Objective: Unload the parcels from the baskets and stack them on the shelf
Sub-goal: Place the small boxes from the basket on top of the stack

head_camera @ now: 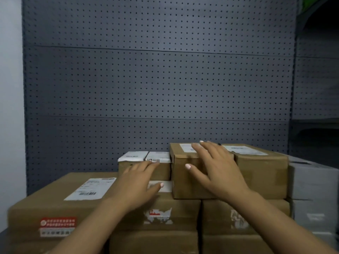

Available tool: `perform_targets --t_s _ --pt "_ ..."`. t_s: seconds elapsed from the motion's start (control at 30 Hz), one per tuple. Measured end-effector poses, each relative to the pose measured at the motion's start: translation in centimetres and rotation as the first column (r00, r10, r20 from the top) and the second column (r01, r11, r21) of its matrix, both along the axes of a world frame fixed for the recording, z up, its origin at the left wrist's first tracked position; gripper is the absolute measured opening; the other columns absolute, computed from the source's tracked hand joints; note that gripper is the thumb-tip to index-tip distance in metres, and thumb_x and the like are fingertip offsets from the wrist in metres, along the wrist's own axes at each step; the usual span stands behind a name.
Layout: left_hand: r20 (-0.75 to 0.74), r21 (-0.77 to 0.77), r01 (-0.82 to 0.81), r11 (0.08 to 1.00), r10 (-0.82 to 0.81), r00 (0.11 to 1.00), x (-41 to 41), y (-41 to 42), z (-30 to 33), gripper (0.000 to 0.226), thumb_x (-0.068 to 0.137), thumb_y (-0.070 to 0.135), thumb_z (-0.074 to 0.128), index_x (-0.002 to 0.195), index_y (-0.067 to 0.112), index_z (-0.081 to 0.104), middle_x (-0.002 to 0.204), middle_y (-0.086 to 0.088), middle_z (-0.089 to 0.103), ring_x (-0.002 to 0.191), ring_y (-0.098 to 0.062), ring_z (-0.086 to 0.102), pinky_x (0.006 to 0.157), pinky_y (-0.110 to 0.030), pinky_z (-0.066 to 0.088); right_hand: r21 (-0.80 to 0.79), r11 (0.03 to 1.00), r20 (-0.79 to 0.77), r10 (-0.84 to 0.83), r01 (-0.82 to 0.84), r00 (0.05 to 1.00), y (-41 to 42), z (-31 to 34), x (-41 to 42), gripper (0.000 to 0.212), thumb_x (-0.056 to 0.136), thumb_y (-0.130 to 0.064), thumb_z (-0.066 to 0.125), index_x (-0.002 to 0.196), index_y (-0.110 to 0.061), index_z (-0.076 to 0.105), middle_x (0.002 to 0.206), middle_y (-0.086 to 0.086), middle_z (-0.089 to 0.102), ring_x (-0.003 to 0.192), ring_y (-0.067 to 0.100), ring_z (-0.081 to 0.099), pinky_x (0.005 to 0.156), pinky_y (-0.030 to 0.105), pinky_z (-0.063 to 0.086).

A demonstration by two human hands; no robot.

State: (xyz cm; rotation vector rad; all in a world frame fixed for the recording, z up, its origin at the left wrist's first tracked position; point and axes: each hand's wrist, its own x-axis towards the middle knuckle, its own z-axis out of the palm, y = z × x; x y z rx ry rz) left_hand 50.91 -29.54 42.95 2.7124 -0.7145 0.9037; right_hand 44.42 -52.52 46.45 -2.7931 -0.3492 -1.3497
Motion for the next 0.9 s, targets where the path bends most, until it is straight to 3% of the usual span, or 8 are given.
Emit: perform_targets --t_s 0.2,0.37,0.57,0.73,0.9 --pt "-0.078 0.004 0.153 0.988 -0.152 0.985 -7.7 -3.1 -2.3 0.069 0.089 0.063 0.043 0.149 0.034 0.024 0.151 0.010 0.032 0.135 -0.012 0.033 0.109 -0.033 0.035 -0.064 0.998 -0.026 -0.024 0.023 0.999 -3.9 -5.8 -8.2 0.056 0.093 -0.054 0.040 0.131 -0.016 0.055 0.130 0.008 0.057 0.123 0.027 0.050 0.101 0.042 0.042" --pt "-0.150 0.072 0.307 0.949 -0.294 0.944 -13.4 -8.5 -7.9 0.081 0.077 0.070 0.032 0.139 0.020 0.046 0.137 -0.006 0.053 0.120 -0.030 0.054 0.097 -0.042 0.046 -0.051 0.992 -0.170 -0.126 0.118 0.977 -8.9 -13.6 -17.1 0.053 0.092 -0.049 0.045 0.129 -0.013 0.056 0.127 0.012 0.057 0.118 0.033 0.051 0.097 0.043 0.041" --pt "-0.325 0.078 0.492 0.867 -0.444 0.835 -21.2 -17.5 -15.4 0.086 0.074 0.074 0.028 0.144 0.024 0.039 0.142 -0.001 0.048 0.127 -0.025 0.047 0.103 -0.038 0.040 0.042 0.949 -0.399 -0.271 0.313 0.876 -16.3 -24.0 -29.2 0.058 0.094 -0.053 0.040 0.136 -0.015 0.051 0.138 0.011 0.052 0.129 0.031 0.045 0.105 0.046 0.038" --pt "-0.491 0.120 0.651 0.750 -0.525 0.695 -25.6 -24.8 -20.6 0.073 0.088 0.062 0.046 0.149 0.028 0.026 0.151 0.002 0.035 0.135 -0.021 0.036 0.109 -0.036 0.031 0.130 0.827 -0.552 -0.397 0.547 0.733 -20.3 -31.1 -38.0 0.063 0.093 -0.057 0.032 0.139 -0.016 0.048 0.141 0.010 0.049 0.131 0.030 0.044 0.107 0.046 0.037" --pt "-0.561 0.105 0.746 0.658 -0.580 0.591 -27.8 -29.8 -23.3 0.071 0.091 0.057 0.047 0.151 0.027 0.022 0.153 0.001 0.030 0.138 -0.020 0.031 0.111 -0.035 0.025 0.164 0.717 -0.609 -0.467 0.677 0.641 -22.3 -34.6 -43.2 0.060 0.092 -0.054 0.035 0.136 -0.016 0.050 0.135 0.011 0.053 0.125 0.031 0.049 0.103 0.046 0.041"
